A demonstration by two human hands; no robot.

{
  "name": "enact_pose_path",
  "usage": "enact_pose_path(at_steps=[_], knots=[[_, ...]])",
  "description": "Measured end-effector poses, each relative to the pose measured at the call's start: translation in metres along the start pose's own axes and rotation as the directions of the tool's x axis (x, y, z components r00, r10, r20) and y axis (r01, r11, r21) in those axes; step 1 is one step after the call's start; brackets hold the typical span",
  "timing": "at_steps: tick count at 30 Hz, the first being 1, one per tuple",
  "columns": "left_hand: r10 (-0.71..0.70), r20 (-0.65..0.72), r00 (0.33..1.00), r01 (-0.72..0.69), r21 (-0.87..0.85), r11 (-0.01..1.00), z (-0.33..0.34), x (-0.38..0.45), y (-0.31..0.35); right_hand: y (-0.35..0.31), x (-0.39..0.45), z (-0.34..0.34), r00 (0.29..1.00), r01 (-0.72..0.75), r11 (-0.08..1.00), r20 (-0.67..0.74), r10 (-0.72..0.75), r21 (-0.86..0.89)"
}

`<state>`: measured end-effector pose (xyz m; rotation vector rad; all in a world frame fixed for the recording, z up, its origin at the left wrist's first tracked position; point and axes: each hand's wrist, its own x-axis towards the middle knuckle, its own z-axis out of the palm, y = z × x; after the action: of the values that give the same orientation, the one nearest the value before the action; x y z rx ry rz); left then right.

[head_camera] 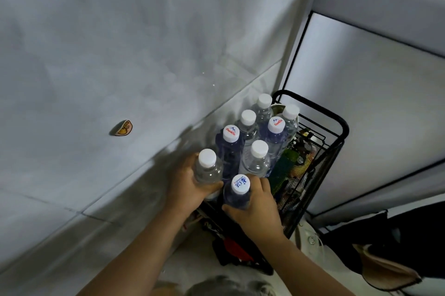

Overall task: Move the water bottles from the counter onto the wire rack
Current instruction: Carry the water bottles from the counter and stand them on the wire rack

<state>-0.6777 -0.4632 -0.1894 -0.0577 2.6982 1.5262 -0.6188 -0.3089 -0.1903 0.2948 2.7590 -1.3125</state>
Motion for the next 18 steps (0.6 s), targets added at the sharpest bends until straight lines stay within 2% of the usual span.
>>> enact_pose_path(at_steps=[4,13,18], knots=[[-0.016,0.045,0.999,0.016,-0.004,1.0,-0.002,0.002,-0.001,0.0,-0.003,0.004,0.999,-0.01,1.0,-0.048,0.009,-0.024],[0.043,0.062,0.997,-0.042,-0.02,0.999,-0.005,-0.001,0.007,-0.001,-0.01,0.003,0.987,-0.069,0.993,-0.139,0.083,0.1],[0.062,0.064,0.996,-0.057,-0.073,0.996,-0.012,-0.008,0.016,-0.011,-0.014,-0.01,0.975,-0.018,1.0,-0.22,0.02,0.01]])
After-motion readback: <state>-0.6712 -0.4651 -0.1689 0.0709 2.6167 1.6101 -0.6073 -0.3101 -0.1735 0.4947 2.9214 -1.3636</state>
